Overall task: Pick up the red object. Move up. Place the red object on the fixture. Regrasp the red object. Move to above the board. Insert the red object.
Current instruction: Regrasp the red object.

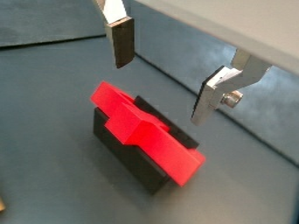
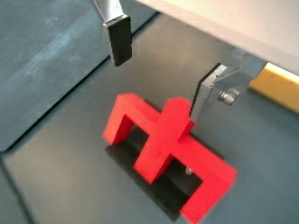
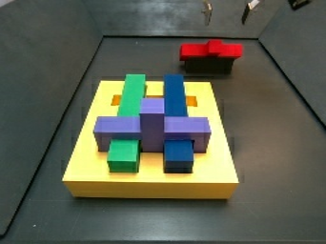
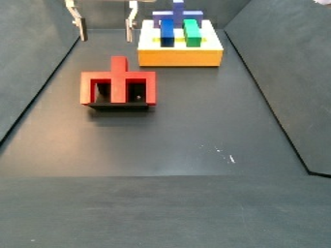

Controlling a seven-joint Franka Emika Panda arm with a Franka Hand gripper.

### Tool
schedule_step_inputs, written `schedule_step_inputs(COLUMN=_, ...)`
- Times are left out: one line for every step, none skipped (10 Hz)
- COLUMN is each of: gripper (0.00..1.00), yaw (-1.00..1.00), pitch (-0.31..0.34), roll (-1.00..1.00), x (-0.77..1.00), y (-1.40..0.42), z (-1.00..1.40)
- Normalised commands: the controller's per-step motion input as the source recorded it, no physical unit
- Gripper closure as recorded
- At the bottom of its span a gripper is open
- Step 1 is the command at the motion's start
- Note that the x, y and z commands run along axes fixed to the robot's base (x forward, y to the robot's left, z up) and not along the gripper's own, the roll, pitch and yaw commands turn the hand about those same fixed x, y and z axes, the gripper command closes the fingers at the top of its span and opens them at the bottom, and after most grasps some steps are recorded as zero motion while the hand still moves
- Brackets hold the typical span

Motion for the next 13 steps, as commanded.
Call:
schedule_step_inputs(gripper=0.00, yaw=0.23, pitch=0.163, roll=1.00, x=0.00, y=-0.08, z=-0.05)
schedule_step_inputs(gripper=0.00, yaw=0.20, pitch=0.197, roll=1.00, x=0.00, y=-0.14, z=0.00)
schedule_step_inputs(gripper=0.00, yaw=0.18, pitch=0.220, roll=1.00, x=0.00, y=-0.17, z=0.00)
schedule_step_inputs(gripper=0.00, yaw=0.18, pitch=0.231, roll=1.00, x=0.00, y=-0.19, z=0.00)
schedule_step_inputs(gripper=0.00, yaw=0.14, pitch=0.223, roll=1.00, x=0.01, y=-0.16, z=-0.02)
schedule_step_inputs(gripper=0.00, yaw=0.02, pitch=0.180, roll=0.54, x=0.01, y=0.00, z=0.00)
schedule_step_inputs(gripper=0.00, yaw=0.00, pitch=0.000, roll=0.00, x=0.00, y=0.00, z=-0.05)
schedule_step_inputs(gripper=0.00, yaw=0.00, pitch=0.000, roll=0.00, x=-0.03, y=0.01, z=-0.21)
schedule_step_inputs(gripper=0.00, yaw=0.00, pitch=0.000, roll=0.04, x=-0.10, y=0.08, z=-0.29)
schedule_step_inputs(gripper=0.00, yaw=0.00, pitch=0.000, roll=0.09, x=-0.06, y=0.05, z=-0.28)
schedule_step_inputs(gripper=0.00, yaw=-0.07, pitch=0.000, roll=0.24, x=-0.01, y=0.00, z=-0.25)
schedule_step_inputs(gripper=0.00, yaw=-0.07, pitch=0.017, roll=0.23, x=0.00, y=0.00, z=-0.15)
schedule_step_inputs(gripper=0.00, yaw=-0.01, pitch=0.000, roll=0.13, x=0.00, y=0.00, z=-0.12)
